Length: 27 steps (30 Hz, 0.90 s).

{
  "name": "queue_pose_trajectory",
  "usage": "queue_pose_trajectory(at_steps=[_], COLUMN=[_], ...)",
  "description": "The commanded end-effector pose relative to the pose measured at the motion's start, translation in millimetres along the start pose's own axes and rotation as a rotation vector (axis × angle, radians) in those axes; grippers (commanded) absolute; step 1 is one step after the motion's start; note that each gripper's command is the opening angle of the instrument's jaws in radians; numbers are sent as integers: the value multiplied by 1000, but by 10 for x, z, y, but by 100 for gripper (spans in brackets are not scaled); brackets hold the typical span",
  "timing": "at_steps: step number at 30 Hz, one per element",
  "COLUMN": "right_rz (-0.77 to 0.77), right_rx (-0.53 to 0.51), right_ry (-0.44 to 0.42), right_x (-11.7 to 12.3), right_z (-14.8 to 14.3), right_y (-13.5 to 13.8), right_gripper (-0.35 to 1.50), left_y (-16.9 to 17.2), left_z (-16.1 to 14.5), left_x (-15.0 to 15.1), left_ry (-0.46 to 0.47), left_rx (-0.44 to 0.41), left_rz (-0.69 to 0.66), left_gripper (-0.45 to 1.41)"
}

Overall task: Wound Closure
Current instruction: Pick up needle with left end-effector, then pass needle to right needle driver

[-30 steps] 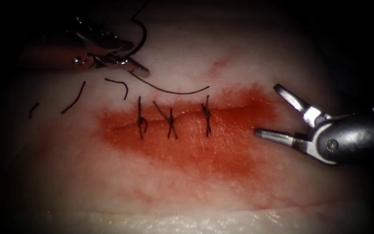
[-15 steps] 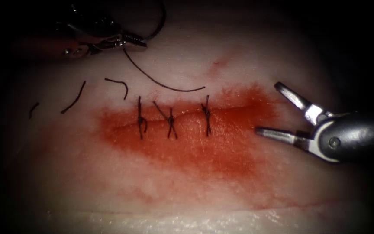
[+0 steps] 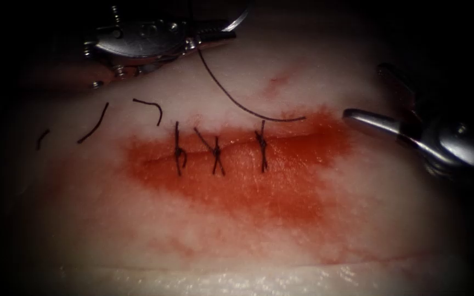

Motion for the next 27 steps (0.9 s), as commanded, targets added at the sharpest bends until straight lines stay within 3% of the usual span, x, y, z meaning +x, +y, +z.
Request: queue_pose_trajectory(at_steps=[1,7,10,12,17,21,27], right_rz=[100,259,323,337,367,367,372], right_rx=[0,-35,-80,-89,-131,-149,-163], right_ry=[-5,-63,-97,-112,-186,-239,-235], right_x=[-1,9,16,17,13,8,8], right_z=[2,-2,0,2,15,23,31], right_y=[-14,-31,-44,-52,-83,-106,-116], right_gripper=[124,96,121,121,123,118,114], left_y=[16,62,98,112,153,160,161], left_z=[-5,-41,-64,-71,-87,-88,-86], left_x=[-1,2,12,16,27,29,28], left_ry=[0,-21,-43,-65,-187,-213,-245], left_rx=[13,50,77,97,267,321,384], left_rz=[8,37,84,111,264,307,362], left_gripper=[-45,-45,-45,-45,-45,-45,-45])
